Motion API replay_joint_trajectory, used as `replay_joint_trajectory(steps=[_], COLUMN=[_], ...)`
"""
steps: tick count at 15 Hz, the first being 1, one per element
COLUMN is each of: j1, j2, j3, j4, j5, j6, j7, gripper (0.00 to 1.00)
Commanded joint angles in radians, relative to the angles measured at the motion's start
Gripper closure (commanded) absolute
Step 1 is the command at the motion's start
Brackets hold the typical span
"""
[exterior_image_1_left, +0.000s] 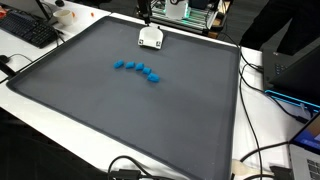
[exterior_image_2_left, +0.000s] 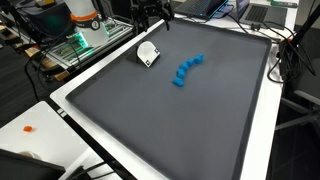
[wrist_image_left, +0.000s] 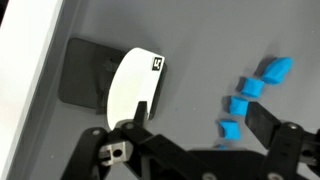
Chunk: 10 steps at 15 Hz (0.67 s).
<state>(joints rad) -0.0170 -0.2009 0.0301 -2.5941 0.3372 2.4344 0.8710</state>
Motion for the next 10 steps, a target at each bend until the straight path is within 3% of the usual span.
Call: replay_joint_trajectory(steps=[1, 5, 10], j1=[-0.014, -0.007, 0.015], j2=[-0.031, -0.017, 0.013], j3=[0.041, 0.062, 0.073], j4=[0.059, 0.147, 0.227], j5=[-0.159, -0.301, -0.36], j6=[-0.071, -0.164, -0.255], j7=[0.059, 0.035, -0.094], gripper=[0.0, 0.0, 0.0])
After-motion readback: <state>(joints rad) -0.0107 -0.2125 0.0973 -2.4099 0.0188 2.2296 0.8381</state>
